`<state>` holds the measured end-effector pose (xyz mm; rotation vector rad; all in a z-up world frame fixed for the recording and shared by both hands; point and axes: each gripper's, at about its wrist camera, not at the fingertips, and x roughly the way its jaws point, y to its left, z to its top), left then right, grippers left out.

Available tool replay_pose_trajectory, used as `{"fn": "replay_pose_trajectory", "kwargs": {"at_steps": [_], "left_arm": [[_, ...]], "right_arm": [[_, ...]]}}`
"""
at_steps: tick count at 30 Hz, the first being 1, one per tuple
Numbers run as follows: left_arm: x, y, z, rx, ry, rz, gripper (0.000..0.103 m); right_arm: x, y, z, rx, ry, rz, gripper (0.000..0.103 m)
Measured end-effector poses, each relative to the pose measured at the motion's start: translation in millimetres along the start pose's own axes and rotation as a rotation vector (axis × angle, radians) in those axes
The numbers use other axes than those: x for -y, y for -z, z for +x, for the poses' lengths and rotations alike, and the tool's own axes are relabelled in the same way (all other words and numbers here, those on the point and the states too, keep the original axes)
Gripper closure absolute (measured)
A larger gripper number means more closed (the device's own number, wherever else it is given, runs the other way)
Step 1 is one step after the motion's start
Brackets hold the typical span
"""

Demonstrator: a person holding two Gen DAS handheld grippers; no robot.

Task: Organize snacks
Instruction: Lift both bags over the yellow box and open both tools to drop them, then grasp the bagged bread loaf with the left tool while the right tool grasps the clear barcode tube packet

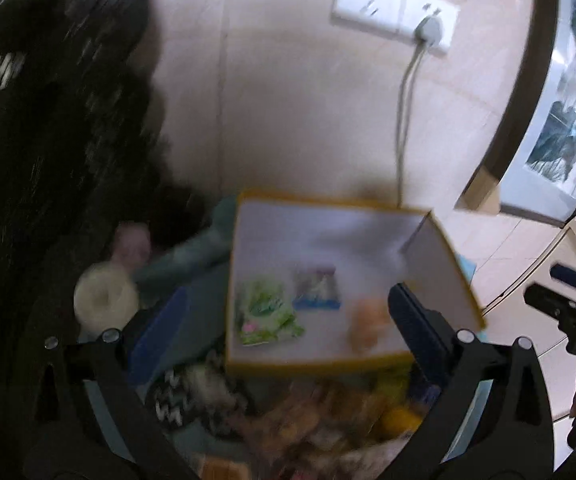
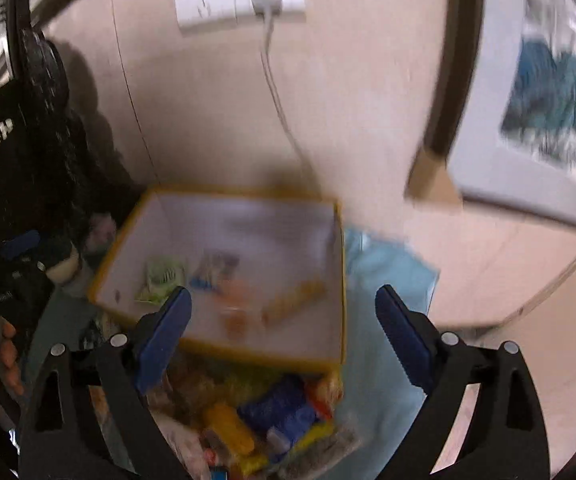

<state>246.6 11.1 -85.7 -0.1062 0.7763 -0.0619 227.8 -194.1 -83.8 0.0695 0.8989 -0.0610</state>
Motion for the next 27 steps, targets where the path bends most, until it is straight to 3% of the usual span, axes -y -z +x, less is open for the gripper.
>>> {"fn": "replay_pose_trajectory", "kwargs": {"at_steps": [4,7,11,15,19,21,24,25,26,27], "left_arm": [[-17.3,68.6,2.1,-0.06,-0.068,-0.037,0.002],[-28.0,127.6,9.2,-0.12,-0.145,0.018,0.002],[-48.3,173.6,18.4,-0.19,-0.206,0.024,0.002],[-59.5,189.2,28.9,-0.229,-0.226,0.027,0.002],[-60.8,192.6,31.2,-0.213,-0.19,0.034,0.002],[-59.5,197.3,42.9,-0.252,-0.189,0.052,0.002],[-58.7,202.4,52.1,-0.293,-0.186,0.068,0.005],[-59.5,203.9,49.7,-0.282,-0.175,0.071,0.015],[-59.8,203.8,44.4,-0.254,-0.161,0.08,0.028],[-59.1,204.0,41.6,-0.247,-0.145,0.091,0.033]], "right_arm": [[19.5,75.7,16.1,-0.129,0.044,0.092,0.01],[26.7,125.9,29.8,-0.219,0.06,0.151,0.01],[32.9,179.6,51.4,-0.317,0.107,0.22,0.01],[33.0,187.8,64.7,-0.33,0.104,0.261,0.01],[20.1,183.3,82.7,-0.345,0.129,0.206,0.01],[14.0,187.1,97.4,-0.383,0.149,0.173,0.011],[4.9,191.2,103.2,-0.411,0.104,0.127,0.05],[-1.0,190.7,101.4,-0.401,0.076,0.084,0.061],[-3.2,190.5,99.9,-0.397,0.067,0.063,0.064],[-4.3,190.8,98.2,-0.393,0.058,0.052,0.066]]}}
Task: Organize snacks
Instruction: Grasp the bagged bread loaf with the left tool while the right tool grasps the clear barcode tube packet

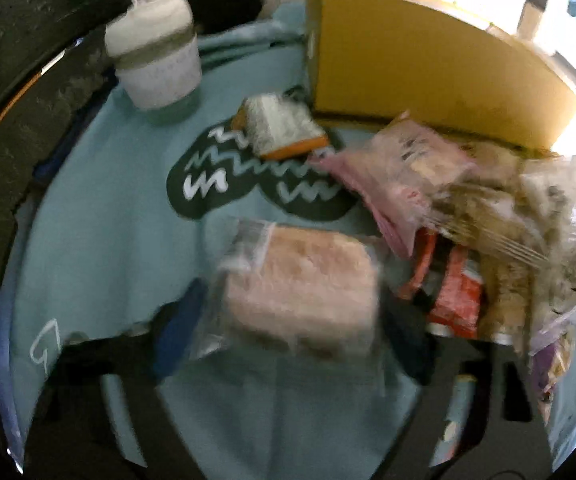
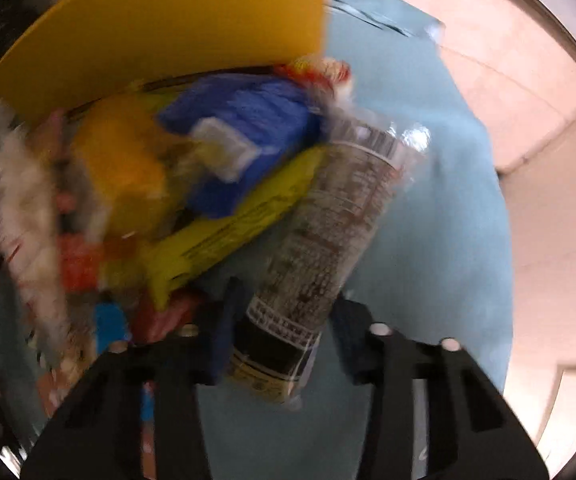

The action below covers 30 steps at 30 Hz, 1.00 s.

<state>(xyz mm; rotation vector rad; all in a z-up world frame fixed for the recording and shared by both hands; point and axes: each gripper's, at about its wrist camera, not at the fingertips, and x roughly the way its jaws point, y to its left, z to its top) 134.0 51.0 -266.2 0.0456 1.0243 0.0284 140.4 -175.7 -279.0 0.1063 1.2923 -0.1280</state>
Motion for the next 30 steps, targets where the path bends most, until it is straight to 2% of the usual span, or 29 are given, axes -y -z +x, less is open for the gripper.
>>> {"fn": "replay_pose_trajectory", "kwargs": {"at_steps": [3,6,12,22,30], "left_arm": [[1.1,2.1,-6.6,0.021,0.023,0.032,0.036],[-1.2,4.4,-16.5,0.048,0.047,0.011,0.036],[-0.5,12.2,-37.0,0.074,0.049,-0.007,0.036],[1.0,15.7,-81.4,0.144,0.1,-0.026,0.036],[6.8,14.2,-121.1,0.228,0.16,-0.01,0.036]], "right_arm": [[6.6,6.4,-2.4,0.003,-0.031,0.026,0.069],[15.6,10.2,-3.0,0.016,-0.055,0.03,0.07],[20.7,22.0,-18.4,0.057,-0.119,0.045,0.071],[20.2,50.1,-67.5,0.137,-0.225,0.061,0.071],[22.9,56.6,-115.0,0.219,-0.283,0.065,0.071]]}}
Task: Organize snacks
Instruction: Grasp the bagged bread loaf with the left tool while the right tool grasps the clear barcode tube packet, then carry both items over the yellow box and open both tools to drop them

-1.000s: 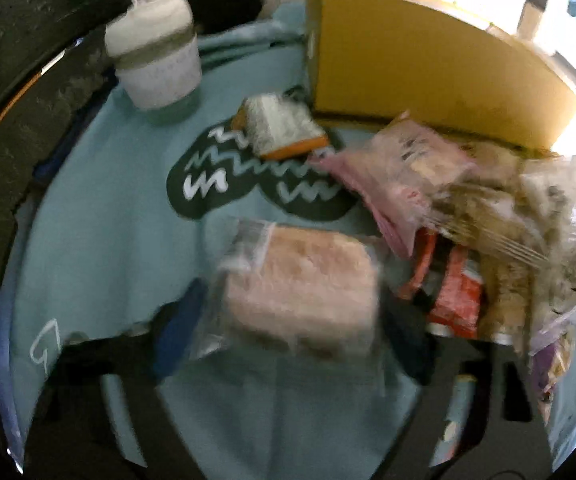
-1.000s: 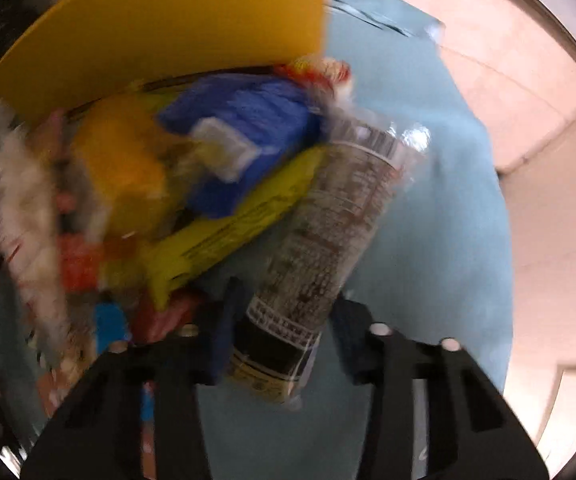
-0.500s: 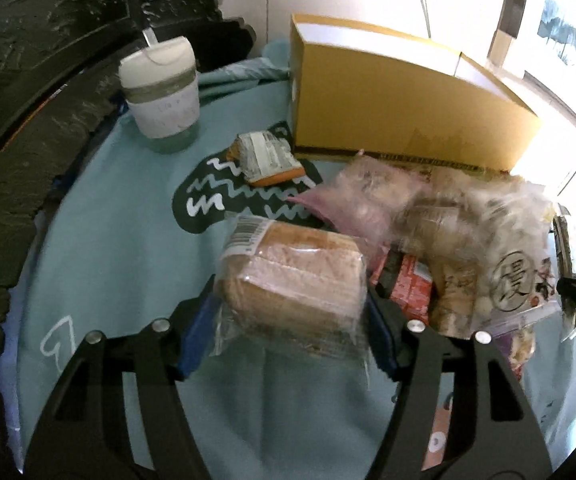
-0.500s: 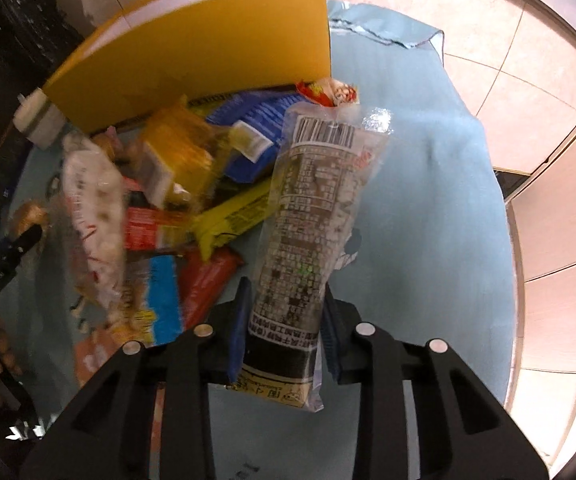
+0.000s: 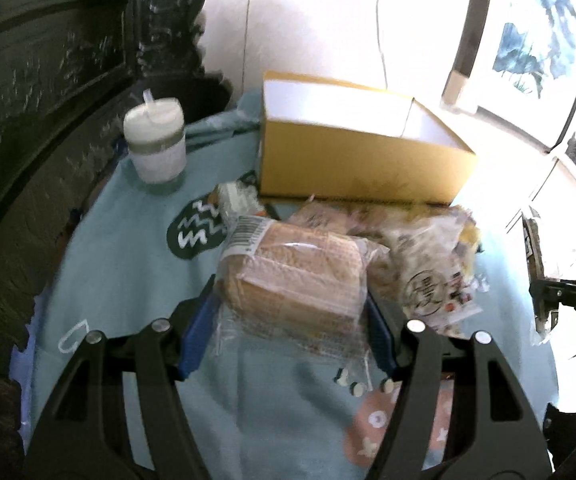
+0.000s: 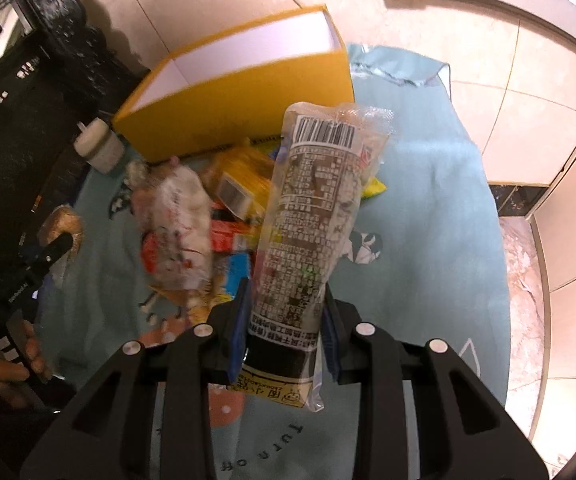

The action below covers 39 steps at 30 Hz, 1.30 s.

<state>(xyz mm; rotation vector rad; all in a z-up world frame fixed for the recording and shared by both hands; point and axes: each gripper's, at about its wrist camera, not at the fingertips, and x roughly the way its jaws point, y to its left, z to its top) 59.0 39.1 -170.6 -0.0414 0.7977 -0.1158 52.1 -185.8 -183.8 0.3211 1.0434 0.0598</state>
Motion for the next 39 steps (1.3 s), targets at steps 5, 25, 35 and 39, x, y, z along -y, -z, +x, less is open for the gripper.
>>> {"fn": "replay_pose_trajectory", "kwargs": {"at_steps": [5,25,35,39], "left_arm": [[6.1,-24.6,-18.9,0.063,0.028,-0.003,0.036],[58.7,-188.6,-29.2,0.254,0.077,-0.003,0.036],[86.3,-273.7,32.0,0.225,-0.043,0.076,0.004],[72.5,-261.0,70.0,0.11,-0.11,0.095,0.004]], "right_arm": [[-9.4,-14.4,-29.3,0.056,-0.039,-0.011,0.071],[-74.4,-172.7,-95.1,0.288,-0.082,-0.181,0.071],[-85.3,-278.0,-35.8,0.24,-0.007,-0.167,0.04],[-68.3,-267.7,-12.4,0.209,0.043,-0.164,0.035]]}}
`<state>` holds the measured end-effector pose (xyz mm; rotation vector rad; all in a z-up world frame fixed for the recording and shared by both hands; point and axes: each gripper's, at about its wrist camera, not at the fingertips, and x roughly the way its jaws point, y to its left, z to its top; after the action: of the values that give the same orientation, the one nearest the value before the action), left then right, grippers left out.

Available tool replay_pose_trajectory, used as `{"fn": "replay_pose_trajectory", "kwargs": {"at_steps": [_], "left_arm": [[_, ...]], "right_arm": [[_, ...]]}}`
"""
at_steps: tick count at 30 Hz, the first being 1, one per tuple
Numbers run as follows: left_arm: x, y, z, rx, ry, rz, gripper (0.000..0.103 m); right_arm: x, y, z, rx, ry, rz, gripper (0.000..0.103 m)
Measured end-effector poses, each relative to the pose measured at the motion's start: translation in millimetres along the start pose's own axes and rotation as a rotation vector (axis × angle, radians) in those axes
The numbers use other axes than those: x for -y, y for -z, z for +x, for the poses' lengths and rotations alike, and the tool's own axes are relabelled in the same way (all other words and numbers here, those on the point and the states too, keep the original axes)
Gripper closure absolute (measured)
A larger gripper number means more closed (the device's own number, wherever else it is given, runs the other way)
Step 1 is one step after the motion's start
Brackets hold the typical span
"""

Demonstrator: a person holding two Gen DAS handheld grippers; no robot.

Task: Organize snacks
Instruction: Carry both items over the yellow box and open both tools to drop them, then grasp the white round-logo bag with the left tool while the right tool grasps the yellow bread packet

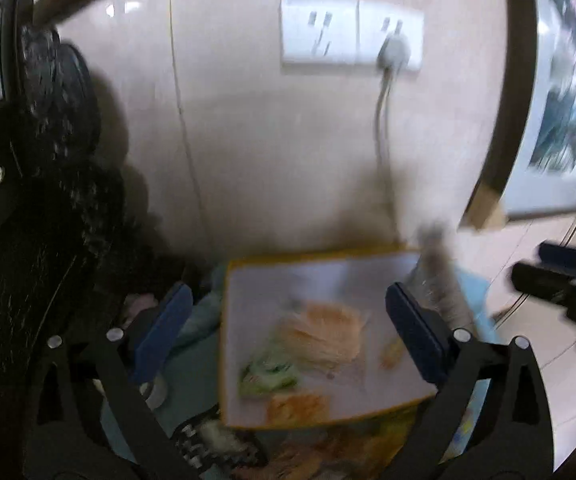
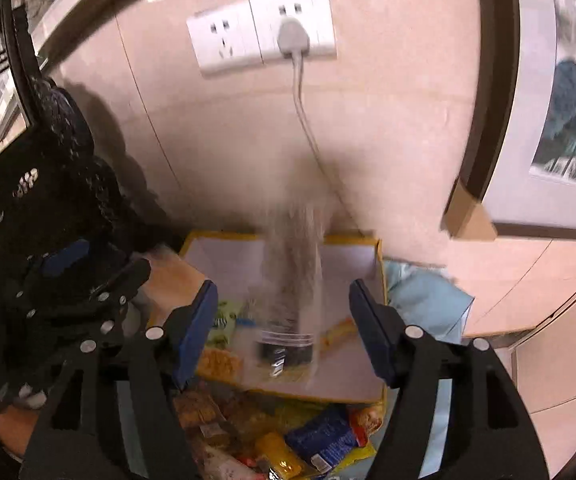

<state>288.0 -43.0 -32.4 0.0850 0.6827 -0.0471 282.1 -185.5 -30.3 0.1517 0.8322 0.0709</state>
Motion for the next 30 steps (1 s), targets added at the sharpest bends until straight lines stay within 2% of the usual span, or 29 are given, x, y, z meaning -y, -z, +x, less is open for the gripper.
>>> {"fn": "replay_pose_trajectory", "kwargs": {"at_steps": [3,10,13,18,20,24,26,27,28,29,30], "left_arm": [[-10.5,28.5,3.5,-0.012,-0.003,-0.006,0.004],[-16.1,124.1,5.8,-0.15,0.059,-0.113,0.004],[-2.6,169.1,-1.2,-0.198,0.09,-0.062,0.004],[37.2,231.0,-18.1,-0.227,0.17,0.104,0.004],[51.4,240.7,-21.2,-0.225,0.188,0.129,0.004],[77.7,249.1,-13.5,-0.233,0.227,0.085,0.004],[89.6,250.3,-2.4,-0.248,0.203,0.099,0.004],[94.0,254.2,6.6,-0.268,0.168,0.123,0.004],[94.9,255.2,11.3,-0.275,0.146,0.139,0.007],[92.6,256.2,12.3,-0.263,0.133,0.146,0.025],[83.7,255.4,12.0,-0.255,0.114,0.132,0.036]], "right_arm": [[10.0,31.9,11.2,-0.055,0.01,-0.007,0.035],[24.2,114.4,27.0,-0.18,0.002,0.03,0.035],[22.5,150.3,30.4,-0.227,0.006,0.021,0.035],[25.6,191.5,30.2,-0.257,0.028,0.044,0.035],[30.4,200.1,30.8,-0.267,0.033,0.077,0.035],[28.9,207.6,29.6,-0.286,0.05,0.077,0.035],[26.1,209.0,28.0,-0.286,0.054,0.065,0.035],[24.3,208.9,27.7,-0.287,0.059,0.056,0.035],[22.6,208.5,27.1,-0.286,0.064,0.046,0.035],[22.0,208.2,27.5,-0.285,0.067,0.036,0.035],[19.6,207.6,28.2,-0.283,0.073,0.017,0.035]]}}
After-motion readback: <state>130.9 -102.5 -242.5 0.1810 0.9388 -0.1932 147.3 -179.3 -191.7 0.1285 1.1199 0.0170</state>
